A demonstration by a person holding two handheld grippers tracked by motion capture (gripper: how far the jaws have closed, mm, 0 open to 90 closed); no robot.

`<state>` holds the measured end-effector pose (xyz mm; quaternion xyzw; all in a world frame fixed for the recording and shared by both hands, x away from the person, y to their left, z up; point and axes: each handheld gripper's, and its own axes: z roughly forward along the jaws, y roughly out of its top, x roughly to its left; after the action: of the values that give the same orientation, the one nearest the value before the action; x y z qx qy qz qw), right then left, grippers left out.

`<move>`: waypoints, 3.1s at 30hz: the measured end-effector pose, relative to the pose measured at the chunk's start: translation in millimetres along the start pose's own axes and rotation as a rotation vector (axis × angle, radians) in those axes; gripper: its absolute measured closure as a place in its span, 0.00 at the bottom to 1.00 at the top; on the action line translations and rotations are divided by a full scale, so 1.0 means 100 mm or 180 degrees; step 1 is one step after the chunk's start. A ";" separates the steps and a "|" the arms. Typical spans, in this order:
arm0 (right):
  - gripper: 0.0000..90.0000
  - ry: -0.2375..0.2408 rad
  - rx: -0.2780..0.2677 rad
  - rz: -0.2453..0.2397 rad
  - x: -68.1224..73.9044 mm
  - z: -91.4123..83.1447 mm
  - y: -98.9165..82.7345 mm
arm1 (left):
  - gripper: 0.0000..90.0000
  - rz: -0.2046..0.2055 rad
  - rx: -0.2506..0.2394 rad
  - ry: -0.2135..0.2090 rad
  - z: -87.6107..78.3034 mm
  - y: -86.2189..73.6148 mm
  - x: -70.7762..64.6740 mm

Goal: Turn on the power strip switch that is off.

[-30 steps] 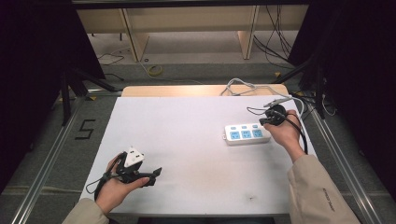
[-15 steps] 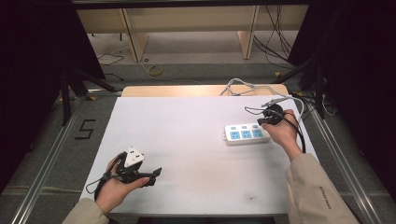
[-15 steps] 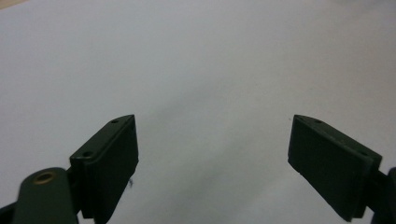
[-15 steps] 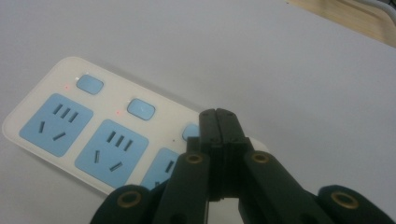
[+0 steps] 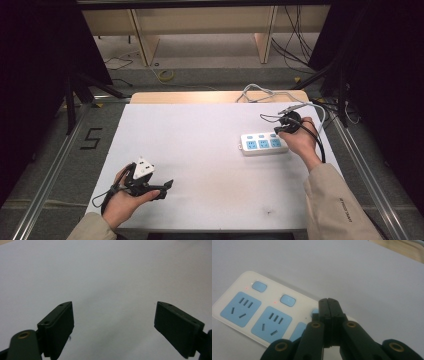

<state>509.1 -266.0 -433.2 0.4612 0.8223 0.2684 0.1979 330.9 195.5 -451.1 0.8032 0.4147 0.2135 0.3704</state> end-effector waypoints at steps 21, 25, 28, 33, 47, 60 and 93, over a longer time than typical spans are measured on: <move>1.00 0.0019 0.0037 -0.0020 0.03 0.05 0.04 | 0.18 -0.0004 0.0008 -0.0008 0.00 0.00 0.00; 1.00 0.0023 0.0062 -0.0028 0.04 0.07 0.04 | 0.18 -0.0004 0.0006 -0.0010 0.00 0.00 0.00; 1.00 0.0024 0.0086 -0.0033 0.04 0.09 0.04 | 0.18 -0.0005 0.0007 -0.0010 0.00 0.00 0.00; 1.00 0.0018 0.0123 -0.0032 0.05 0.12 0.04 | 0.18 -0.0006 0.0007 -0.0011 0.00 0.00 0.00; 1.00 -0.0057 0.0186 -0.0102 0.07 0.14 0.05 | 0.18 -0.0005 0.0000 -0.0007 0.00 0.00 0.00; 1.00 -0.0094 0.0227 -0.0077 0.09 0.16 0.05 | 0.18 -0.0006 0.0002 -0.0008 0.01 0.00 0.00; 1.00 -0.0083 0.0351 -0.0023 0.09 0.18 0.09 | 0.18 0.0013 0.0007 -0.0014 0.01 0.00 -0.01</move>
<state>521.3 -249.7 -442.2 0.4719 0.8348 0.2159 0.1838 331.4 194.4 -451.8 0.8050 0.4125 0.2120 0.3700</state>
